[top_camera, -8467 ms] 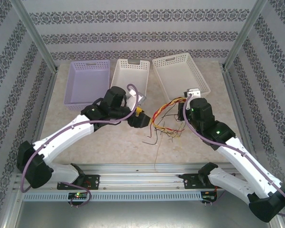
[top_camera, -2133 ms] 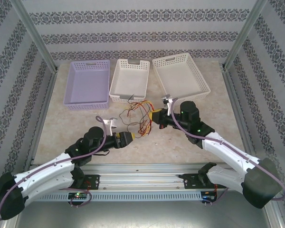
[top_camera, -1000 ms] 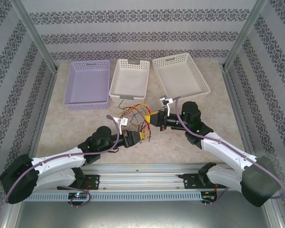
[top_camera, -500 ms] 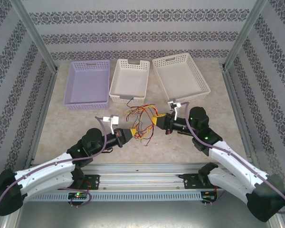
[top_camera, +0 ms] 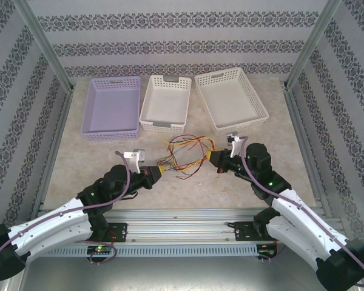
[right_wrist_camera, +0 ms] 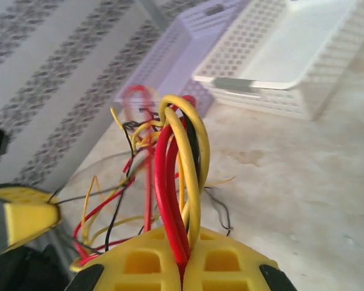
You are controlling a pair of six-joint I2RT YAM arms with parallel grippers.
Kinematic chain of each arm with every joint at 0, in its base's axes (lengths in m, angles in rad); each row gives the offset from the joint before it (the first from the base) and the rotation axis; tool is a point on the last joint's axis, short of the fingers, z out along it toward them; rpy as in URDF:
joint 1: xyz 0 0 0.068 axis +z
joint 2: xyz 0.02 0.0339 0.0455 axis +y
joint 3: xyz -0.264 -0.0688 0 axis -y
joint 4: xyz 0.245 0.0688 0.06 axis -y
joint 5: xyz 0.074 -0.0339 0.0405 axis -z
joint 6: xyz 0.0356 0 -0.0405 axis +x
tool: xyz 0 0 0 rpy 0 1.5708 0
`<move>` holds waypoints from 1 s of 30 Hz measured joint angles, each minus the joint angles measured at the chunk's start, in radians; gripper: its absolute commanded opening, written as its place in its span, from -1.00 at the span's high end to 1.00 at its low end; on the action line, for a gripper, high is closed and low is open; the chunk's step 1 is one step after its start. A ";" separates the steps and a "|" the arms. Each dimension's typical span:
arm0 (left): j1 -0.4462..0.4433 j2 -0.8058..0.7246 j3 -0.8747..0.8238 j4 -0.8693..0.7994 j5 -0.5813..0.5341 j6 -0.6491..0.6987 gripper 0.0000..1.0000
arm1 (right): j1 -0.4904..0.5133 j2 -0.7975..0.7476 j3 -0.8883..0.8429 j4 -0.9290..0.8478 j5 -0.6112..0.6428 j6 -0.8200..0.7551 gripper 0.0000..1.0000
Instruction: Untangle the cables
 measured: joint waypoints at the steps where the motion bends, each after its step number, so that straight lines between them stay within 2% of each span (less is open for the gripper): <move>1: 0.000 0.001 0.009 -0.027 -0.017 0.000 1.00 | -0.008 0.000 0.000 -0.018 0.017 0.006 1.00; 9: 0.000 0.025 0.042 -0.144 -0.075 -0.010 1.00 | -0.051 0.005 0.000 -0.069 0.068 0.034 0.87; 11: 0.000 0.029 0.058 -0.195 -0.103 -0.016 1.00 | -0.061 0.007 0.000 -0.095 0.115 0.035 1.00; 15: 0.004 -0.007 0.077 -0.328 -0.157 -0.024 1.00 | -0.136 0.010 0.000 -0.165 0.218 0.063 1.00; 23: 0.009 -0.142 0.179 -0.568 -0.219 -0.019 1.00 | -0.259 0.004 0.000 -0.268 0.308 0.132 1.00; 30: 0.023 -0.185 0.349 -0.837 -0.357 0.006 1.00 | -0.393 -0.082 -0.039 -0.342 0.436 0.182 1.00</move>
